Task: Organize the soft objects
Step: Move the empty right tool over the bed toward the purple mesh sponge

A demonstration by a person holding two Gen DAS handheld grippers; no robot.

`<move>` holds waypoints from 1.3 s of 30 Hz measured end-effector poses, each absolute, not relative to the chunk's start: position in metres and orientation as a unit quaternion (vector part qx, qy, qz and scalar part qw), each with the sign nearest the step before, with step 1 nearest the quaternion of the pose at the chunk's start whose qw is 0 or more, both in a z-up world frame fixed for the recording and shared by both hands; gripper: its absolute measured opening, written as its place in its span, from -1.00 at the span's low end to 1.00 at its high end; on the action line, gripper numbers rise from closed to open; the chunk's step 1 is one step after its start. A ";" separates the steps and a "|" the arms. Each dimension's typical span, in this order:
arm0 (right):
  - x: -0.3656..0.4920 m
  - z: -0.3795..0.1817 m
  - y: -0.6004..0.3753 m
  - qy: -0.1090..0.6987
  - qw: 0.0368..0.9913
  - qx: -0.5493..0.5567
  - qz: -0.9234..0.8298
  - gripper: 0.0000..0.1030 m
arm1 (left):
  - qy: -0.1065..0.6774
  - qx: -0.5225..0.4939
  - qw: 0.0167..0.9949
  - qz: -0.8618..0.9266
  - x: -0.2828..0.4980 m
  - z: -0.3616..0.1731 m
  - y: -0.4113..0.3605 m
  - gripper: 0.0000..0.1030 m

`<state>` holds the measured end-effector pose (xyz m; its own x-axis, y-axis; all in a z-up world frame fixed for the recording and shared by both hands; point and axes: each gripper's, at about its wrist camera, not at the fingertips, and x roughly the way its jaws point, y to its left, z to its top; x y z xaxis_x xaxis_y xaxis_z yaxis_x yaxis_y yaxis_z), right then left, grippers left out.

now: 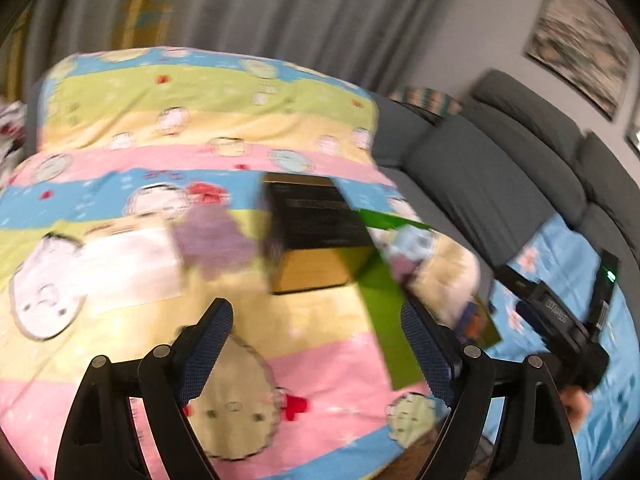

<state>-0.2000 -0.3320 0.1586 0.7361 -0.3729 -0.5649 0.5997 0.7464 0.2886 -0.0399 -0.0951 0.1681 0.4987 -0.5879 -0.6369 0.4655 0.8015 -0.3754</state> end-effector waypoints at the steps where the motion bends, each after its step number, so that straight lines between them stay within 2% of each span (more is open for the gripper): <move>1: -0.200 0.159 -0.329 0.244 0.903 0.231 -0.269 0.97 | 0.397 -0.081 0.864 -0.298 -0.037 0.166 -0.089 0.67; 10: -0.197 0.165 -0.314 0.235 0.899 0.225 -0.292 0.97 | 0.406 -0.099 0.886 -0.203 -0.015 0.139 -0.037 0.67; 21: -0.185 0.168 -0.288 0.245 0.905 0.186 -0.294 0.97 | 0.374 -0.110 0.896 -0.212 -0.023 0.154 -0.015 0.67; 39: -0.164 0.170 -0.242 0.264 0.922 0.115 -0.258 0.97 | 0.387 -0.087 0.902 -0.172 -0.028 0.148 0.014 0.67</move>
<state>-0.1636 -0.2424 0.1698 0.7268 -0.4154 -0.5470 0.5375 0.8398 0.0764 -0.0285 0.0144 0.1484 0.6410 -0.3780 -0.6681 0.2434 0.9255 -0.2901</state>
